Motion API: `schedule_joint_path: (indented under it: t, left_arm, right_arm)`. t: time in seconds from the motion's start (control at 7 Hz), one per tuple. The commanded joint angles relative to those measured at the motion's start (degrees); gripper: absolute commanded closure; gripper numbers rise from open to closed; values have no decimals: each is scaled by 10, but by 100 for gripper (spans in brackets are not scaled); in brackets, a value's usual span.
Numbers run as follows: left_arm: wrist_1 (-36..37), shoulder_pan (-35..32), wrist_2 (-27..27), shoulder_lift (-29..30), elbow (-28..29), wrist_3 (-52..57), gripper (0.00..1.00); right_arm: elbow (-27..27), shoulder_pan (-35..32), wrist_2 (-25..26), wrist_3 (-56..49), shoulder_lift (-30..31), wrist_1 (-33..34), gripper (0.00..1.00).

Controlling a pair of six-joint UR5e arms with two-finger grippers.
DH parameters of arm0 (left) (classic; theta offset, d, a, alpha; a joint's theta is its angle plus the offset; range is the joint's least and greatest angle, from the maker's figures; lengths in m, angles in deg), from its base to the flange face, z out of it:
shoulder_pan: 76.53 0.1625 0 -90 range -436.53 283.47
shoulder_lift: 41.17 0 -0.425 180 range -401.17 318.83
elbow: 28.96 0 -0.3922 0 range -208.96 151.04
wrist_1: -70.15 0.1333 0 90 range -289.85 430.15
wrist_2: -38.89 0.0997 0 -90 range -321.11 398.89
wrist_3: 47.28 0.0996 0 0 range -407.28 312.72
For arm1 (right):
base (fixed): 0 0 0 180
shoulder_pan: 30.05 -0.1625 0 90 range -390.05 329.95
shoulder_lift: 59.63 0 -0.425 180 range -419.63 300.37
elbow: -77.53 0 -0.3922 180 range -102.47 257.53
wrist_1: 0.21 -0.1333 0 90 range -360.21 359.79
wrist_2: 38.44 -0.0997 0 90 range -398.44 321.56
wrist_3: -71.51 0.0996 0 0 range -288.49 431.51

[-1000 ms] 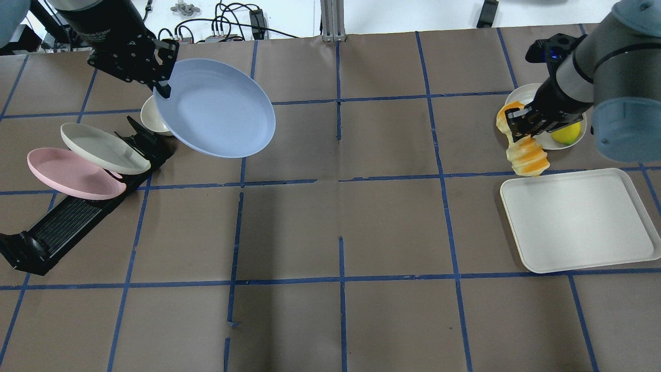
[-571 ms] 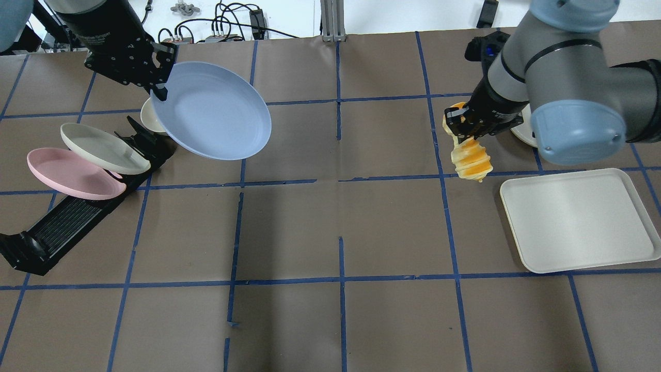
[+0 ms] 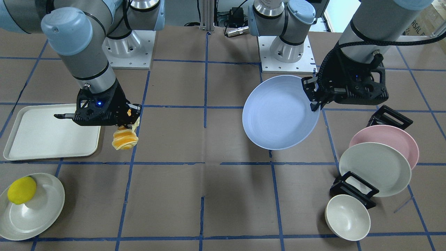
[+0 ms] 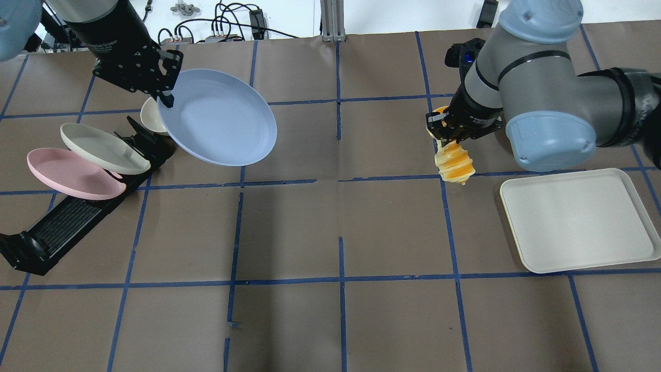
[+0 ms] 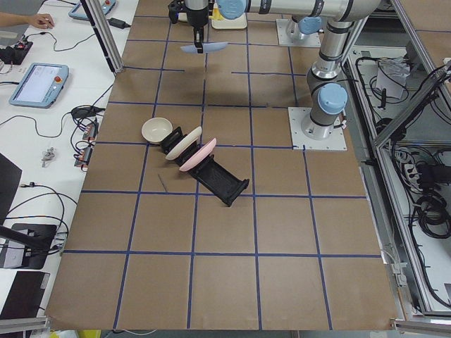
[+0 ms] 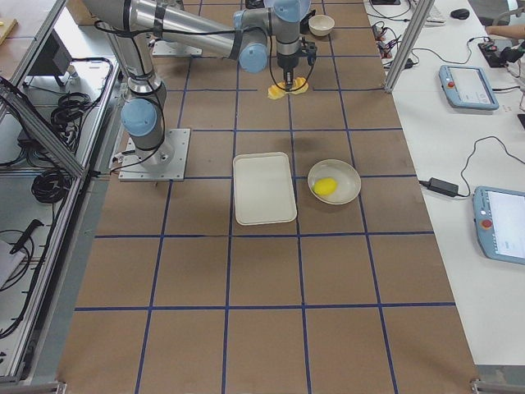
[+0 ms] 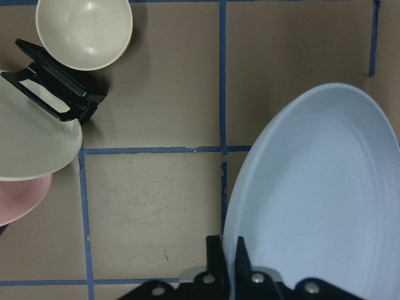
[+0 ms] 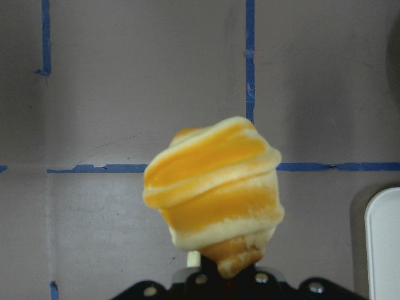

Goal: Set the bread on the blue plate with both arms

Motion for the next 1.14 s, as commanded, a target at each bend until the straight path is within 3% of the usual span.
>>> schedule_joint_path:
  t: [0.0,0.14,0.57,0.86,1.0]
  left_arm:
    - [24,-19,-32,5,-27,-1,97]
    - [57,-44,-51,10,-51,-24,97]
    - [297,-151,-44,99,-129,-150,97]
    - [314,-192,-45,124,-132,-243,97]
    - [313,-202,-43,123,-137,-247,64]
  right_arm:
    - [1,0,2,-9,-4,1,86]
    - [1,1,3,-23,-5,1,86]
    - [2,8,2,-66,-15,4,86]
    - [3,8,2,-66,-15,4,86]
    - [3,8,2,-66,-15,4,86]
